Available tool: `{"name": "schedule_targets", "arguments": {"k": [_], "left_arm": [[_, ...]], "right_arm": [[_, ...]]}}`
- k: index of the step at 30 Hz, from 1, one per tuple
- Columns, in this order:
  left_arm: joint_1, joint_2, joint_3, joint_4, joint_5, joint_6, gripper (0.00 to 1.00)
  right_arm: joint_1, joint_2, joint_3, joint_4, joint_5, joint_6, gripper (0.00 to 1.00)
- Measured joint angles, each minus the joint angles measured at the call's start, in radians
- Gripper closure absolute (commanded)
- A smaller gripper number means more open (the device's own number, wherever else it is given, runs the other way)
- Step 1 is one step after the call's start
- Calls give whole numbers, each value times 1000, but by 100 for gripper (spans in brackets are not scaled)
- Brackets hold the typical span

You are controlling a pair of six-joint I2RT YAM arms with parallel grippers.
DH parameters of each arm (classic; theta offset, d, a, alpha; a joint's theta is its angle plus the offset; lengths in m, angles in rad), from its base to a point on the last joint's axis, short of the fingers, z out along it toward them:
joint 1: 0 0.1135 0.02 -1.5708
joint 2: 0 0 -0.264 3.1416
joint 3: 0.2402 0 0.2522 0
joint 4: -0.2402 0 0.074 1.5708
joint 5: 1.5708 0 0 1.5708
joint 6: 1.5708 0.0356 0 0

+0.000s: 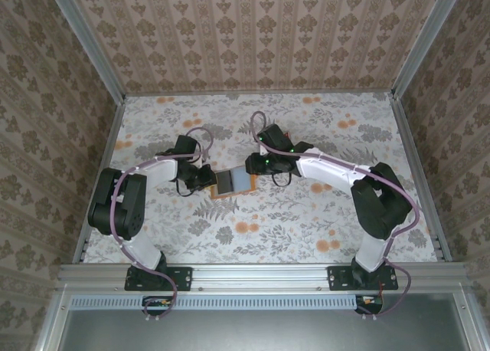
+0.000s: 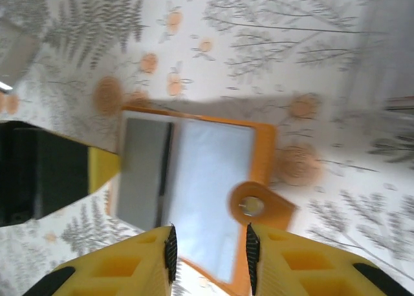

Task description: Put the credit cards into the card holder

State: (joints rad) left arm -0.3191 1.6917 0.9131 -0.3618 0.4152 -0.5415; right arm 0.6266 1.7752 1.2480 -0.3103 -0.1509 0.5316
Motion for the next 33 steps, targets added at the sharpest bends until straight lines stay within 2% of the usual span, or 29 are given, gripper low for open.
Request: {"name": "schedule_targets", "arguments": {"k": [6, 12, 22, 25, 29, 33], "left_arm": [[0, 3, 4, -1, 0, 0, 85], [0, 4, 4, 0, 1, 0, 85], [0, 4, 4, 0, 4, 0, 85], [0, 4, 4, 0, 4, 0, 85], [0, 4, 4, 0, 5, 0, 85], [0, 5, 4, 0, 7, 0, 85]], "right_arm": [[-10, 1, 0, -109, 71, -57, 57], [27, 53, 68, -179, 117, -92, 54], [86, 172, 241, -265, 202, -140, 55], [86, 196, 261, -278, 227, -149, 65], [86, 204, 262, -302, 254, -165, 85], [86, 204, 262, -311, 272, -164, 94]]}}
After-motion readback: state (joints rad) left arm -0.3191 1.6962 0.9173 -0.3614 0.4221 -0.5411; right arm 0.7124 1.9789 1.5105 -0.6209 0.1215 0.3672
